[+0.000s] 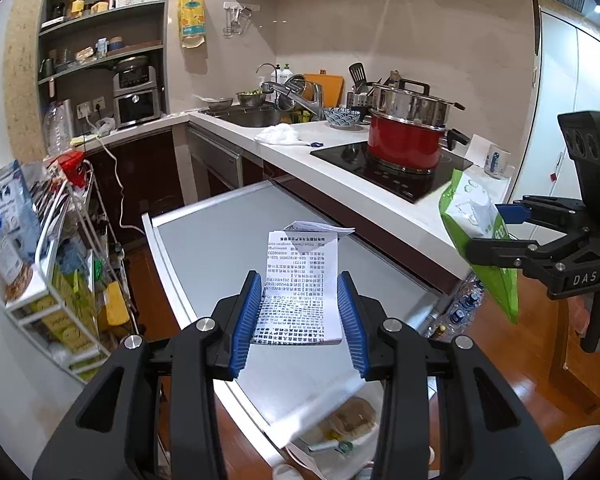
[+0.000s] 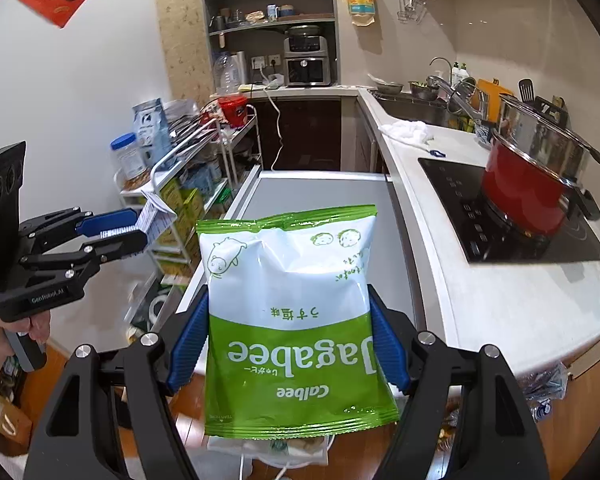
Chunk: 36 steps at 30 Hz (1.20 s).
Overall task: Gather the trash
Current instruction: 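Lift the slip with left tool while right tool carries the bag toward the paper bag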
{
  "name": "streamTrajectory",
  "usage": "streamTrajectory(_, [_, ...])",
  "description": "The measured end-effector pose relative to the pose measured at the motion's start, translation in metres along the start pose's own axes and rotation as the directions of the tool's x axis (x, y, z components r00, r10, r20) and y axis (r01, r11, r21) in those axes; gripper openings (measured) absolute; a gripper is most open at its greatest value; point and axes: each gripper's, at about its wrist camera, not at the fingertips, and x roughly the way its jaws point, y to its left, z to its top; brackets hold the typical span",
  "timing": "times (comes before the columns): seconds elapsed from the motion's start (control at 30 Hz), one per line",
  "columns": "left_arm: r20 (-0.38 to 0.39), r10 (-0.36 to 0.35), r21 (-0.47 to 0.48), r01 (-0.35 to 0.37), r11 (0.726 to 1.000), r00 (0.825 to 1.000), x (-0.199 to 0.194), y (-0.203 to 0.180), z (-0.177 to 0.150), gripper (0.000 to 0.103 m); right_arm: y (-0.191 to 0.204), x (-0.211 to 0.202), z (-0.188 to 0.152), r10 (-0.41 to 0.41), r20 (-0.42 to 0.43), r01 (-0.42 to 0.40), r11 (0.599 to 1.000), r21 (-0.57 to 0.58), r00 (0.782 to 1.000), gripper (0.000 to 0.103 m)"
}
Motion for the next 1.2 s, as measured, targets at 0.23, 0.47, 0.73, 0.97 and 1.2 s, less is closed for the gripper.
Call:
streamTrajectory(0.23, [-0.063,-0.016,-0.041,0.013,0.999,0.998,-0.011,-0.026,-0.041,0.040,0.005,-0.005,-0.056,0.025,-0.113,-0.023,0.999,0.023,0.993,0.072])
streamTrajectory(0.47, [-0.165,-0.032,-0.071,0.021,0.997,0.986,-0.004,-0.039,-0.087,0.040,0.006,0.015,-0.107,0.037,-0.241,-0.025,0.998,0.055,0.970,0.072])
streamTrajectory(0.73, [-0.300,-0.048,-0.077,0.026,0.997,0.953,0.026,-0.045,-0.139,0.040,0.008,0.056,-0.149,0.049,-0.371,-0.026,0.997,0.067,0.927,0.072])
streamTrajectory(0.97, [-0.364,-0.053,-0.082,0.025,0.996,0.930,0.056,-0.045,-0.161,0.040,0.010,0.101,-0.164,0.048,-0.428,-0.021,0.997,0.068,0.902,0.072])
streamTrajectory(1.2, [-0.397,-0.073,-0.143,0.017,0.990,0.915,0.090,-0.035,-0.167,0.040,0.004,0.136,-0.168,0.031,-0.454,0.000,0.998,0.067,0.891,0.072])
